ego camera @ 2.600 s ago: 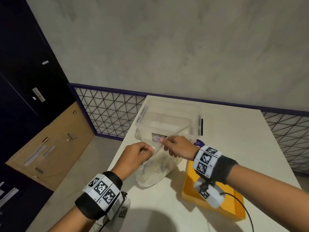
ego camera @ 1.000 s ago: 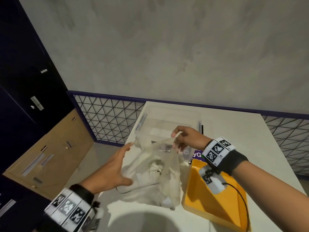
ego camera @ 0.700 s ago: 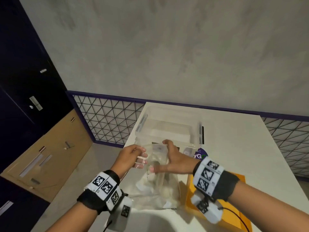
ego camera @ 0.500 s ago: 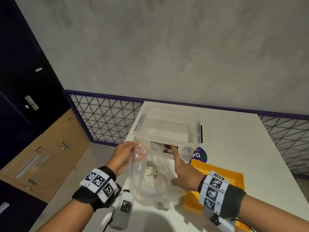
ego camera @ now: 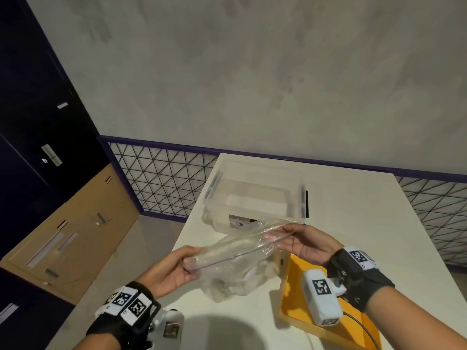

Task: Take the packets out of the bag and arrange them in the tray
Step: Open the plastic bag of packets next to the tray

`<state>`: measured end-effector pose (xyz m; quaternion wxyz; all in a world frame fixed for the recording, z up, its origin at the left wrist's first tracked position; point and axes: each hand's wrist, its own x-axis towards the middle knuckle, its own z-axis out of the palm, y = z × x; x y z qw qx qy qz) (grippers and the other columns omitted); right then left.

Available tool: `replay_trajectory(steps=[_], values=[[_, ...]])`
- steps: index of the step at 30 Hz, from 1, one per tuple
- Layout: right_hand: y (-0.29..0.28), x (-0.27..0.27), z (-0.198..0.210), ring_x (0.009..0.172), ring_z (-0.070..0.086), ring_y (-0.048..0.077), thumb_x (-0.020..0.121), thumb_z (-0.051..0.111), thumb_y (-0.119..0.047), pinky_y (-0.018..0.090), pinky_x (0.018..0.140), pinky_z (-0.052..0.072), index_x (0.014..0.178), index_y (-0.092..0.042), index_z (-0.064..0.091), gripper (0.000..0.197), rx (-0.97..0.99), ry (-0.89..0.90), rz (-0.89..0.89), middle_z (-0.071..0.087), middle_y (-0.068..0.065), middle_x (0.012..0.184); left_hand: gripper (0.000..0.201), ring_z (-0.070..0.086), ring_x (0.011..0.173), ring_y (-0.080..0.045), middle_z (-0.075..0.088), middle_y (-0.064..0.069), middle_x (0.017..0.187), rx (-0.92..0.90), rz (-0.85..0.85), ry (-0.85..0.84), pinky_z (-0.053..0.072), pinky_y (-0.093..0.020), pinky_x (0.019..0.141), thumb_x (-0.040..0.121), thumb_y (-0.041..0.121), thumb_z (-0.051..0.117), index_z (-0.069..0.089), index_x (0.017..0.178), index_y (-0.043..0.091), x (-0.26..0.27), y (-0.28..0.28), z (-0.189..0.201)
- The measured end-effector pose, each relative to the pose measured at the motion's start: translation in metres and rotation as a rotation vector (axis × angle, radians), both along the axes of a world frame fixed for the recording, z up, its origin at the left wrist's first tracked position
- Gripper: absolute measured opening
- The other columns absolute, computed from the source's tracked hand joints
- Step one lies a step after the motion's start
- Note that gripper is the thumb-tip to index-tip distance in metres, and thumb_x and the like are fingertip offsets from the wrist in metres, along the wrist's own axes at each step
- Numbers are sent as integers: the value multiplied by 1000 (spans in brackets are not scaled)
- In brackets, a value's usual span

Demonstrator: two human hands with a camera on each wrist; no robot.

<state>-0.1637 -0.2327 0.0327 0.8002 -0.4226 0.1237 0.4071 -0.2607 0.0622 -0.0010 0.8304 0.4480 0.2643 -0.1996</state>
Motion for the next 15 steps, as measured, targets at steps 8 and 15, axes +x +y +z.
replay_trajectory(steps=[8, 15], values=[[10, 2, -29, 45, 59, 15, 54, 78, 6, 24, 48, 52, 107, 5, 59, 57, 74, 74, 56, 62, 13, 67, 13, 70, 76, -29, 65, -24, 96, 56, 224, 2, 61, -35, 66, 94, 8, 53, 58, 94, -4, 9, -2, -12], [9, 1, -37, 73, 62, 21, 69, 75, -37, 26, 66, 51, 99, -5, 65, 46, -532, -204, 320, 66, 11, 87, 22, 69, 53, -20, 70, -18, 66, -183, 419, -52, 55, -28, 44, 95, 10, 48, 65, 91, -5, 17, -35, -9]])
